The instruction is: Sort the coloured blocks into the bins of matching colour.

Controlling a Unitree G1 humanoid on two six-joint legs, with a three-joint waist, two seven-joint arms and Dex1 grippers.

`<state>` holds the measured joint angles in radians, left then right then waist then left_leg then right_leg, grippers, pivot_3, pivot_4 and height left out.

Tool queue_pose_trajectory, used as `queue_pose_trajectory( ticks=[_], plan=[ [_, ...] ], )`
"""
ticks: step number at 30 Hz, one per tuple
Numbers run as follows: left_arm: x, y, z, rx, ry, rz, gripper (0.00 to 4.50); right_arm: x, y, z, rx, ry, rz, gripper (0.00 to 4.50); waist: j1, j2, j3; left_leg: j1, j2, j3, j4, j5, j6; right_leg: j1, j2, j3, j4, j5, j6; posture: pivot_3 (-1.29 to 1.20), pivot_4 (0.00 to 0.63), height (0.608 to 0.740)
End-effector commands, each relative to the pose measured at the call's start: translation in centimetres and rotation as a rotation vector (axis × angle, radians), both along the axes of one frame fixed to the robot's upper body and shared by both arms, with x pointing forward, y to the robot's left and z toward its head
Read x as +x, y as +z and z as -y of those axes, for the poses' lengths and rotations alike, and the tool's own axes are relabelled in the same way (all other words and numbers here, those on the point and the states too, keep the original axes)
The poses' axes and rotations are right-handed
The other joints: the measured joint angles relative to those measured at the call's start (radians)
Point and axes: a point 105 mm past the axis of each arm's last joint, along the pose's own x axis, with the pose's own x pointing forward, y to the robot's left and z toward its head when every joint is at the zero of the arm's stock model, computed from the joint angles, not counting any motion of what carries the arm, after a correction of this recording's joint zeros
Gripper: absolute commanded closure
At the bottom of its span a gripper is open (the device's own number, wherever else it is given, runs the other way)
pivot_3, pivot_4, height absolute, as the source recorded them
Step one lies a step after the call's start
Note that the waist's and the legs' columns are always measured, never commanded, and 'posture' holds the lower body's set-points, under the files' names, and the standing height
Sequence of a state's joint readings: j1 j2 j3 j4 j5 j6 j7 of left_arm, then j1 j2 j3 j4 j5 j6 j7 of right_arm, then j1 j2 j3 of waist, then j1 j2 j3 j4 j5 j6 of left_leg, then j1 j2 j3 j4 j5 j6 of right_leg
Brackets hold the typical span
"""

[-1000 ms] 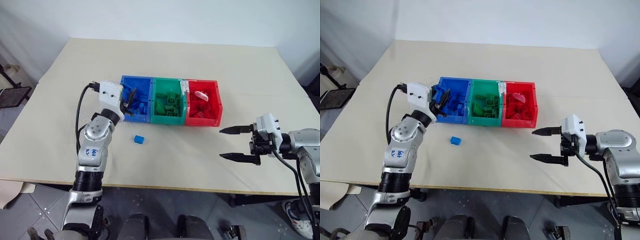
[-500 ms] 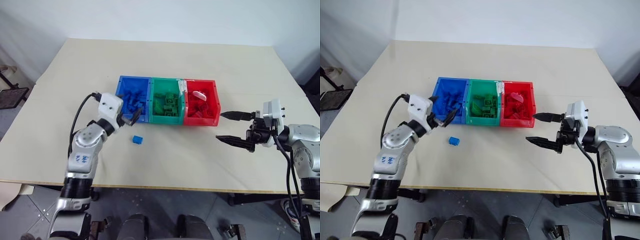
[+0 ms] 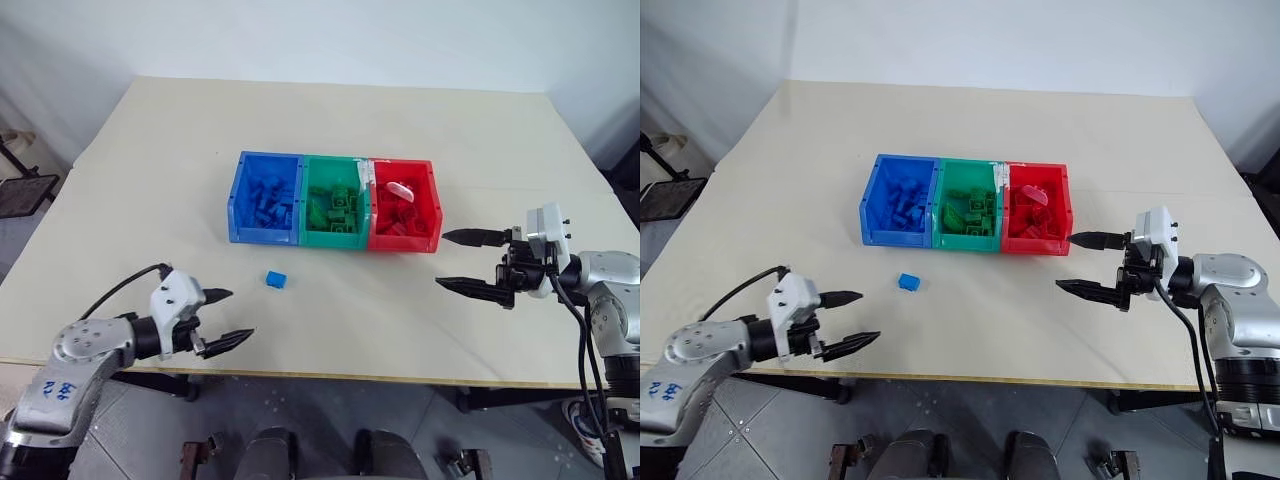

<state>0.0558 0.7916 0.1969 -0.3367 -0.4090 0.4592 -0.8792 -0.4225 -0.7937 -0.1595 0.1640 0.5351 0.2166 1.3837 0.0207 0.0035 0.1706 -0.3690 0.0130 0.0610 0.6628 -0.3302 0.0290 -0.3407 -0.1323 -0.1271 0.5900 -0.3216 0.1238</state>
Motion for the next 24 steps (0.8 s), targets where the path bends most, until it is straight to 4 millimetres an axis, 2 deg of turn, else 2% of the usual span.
queue_pose_trajectory(
  ticks=[1, 4, 7, 11, 17, 20, 24],
  plan=[
    [0.6, 1.3, -0.3, -0.006, 0.016, 0.078, 0.05, -0.1, 1.2, 0.5, -0.003, -0.013, 0.049, 0.00, 0.002, 0.000, 0.000, 0.000, 0.000, 0.000, 0.000, 0.000, 0.000, 0.000, 0.000, 0.000, 0.000, 0.000, 0.000, 0.00, 0.150, 0.740],
    [2.9, 1.7, 1.2, -0.047, 0.053, 0.146, 0.05, 0.0, 1.0, 0.4, -0.003, -0.013, 0.047, 0.00, 0.006, 0.001, 0.000, 0.000, -0.001, -0.001, 0.000, 0.000, 0.000, 0.000, 0.000, 0.000, 0.001, 0.000, 0.000, 0.00, 0.150, 0.740],
    [4.6, 0.8, 2.4, -0.059, 0.086, 0.151, 0.05, 0.2, 1.1, 0.2, 0.000, -0.013, 0.050, 0.00, 0.003, 0.000, 0.000, 0.000, -0.002, 0.000, 0.000, 0.000, 0.001, 0.000, 0.001, -0.001, 0.002, 0.000, 0.000, 0.00, 0.150, 0.740],
    [5.9, -0.3, 4.0, -0.090, 0.085, 0.141, 0.05, 0.4, 1.2, 0.2, 0.005, -0.019, 0.059, 0.00, 0.001, 0.000, 0.000, 0.001, -0.001, 0.003, 0.000, 0.000, 0.001, -0.001, 0.004, -0.005, 0.003, 0.000, 0.000, 0.00, 0.150, 0.740],
    [7.6, -2.3, 4.8, -0.060, 0.086, 0.132, 0.05, 0.3, 1.2, 0.2, 0.010, -0.029, 0.061, 0.00, 0.003, 0.000, 0.000, 0.001, -0.001, 0.004, 0.001, 0.000, 0.001, -0.001, 0.005, -0.006, 0.003, 0.000, 0.000, 0.00, 0.150, 0.740],
    [7.3, -2.5, 5.3, -0.094, 0.051, 0.101, 0.67, 0.2, 1.2, 0.2, 0.011, -0.032, 0.061, 0.00, 0.003, 0.000, 0.000, 0.001, -0.001, 0.004, 0.001, 0.000, 0.001, -0.001, 0.004, -0.006, 0.003, 0.000, 0.000, 0.00, 0.150, 0.740],
    [7.3, -2.2, 5.8, -0.113, 0.004, 0.100, 1.87, 0.1, 1.1, 0.2, 0.011, -0.036, 0.059, 0.00, 0.004, 0.000, -0.001, 0.001, -0.001, 0.003, 0.001, 0.000, 0.001, -0.001, 0.003, -0.006, 0.003, 0.000, 0.001, 0.00, 0.150, 0.740]
  ],
)
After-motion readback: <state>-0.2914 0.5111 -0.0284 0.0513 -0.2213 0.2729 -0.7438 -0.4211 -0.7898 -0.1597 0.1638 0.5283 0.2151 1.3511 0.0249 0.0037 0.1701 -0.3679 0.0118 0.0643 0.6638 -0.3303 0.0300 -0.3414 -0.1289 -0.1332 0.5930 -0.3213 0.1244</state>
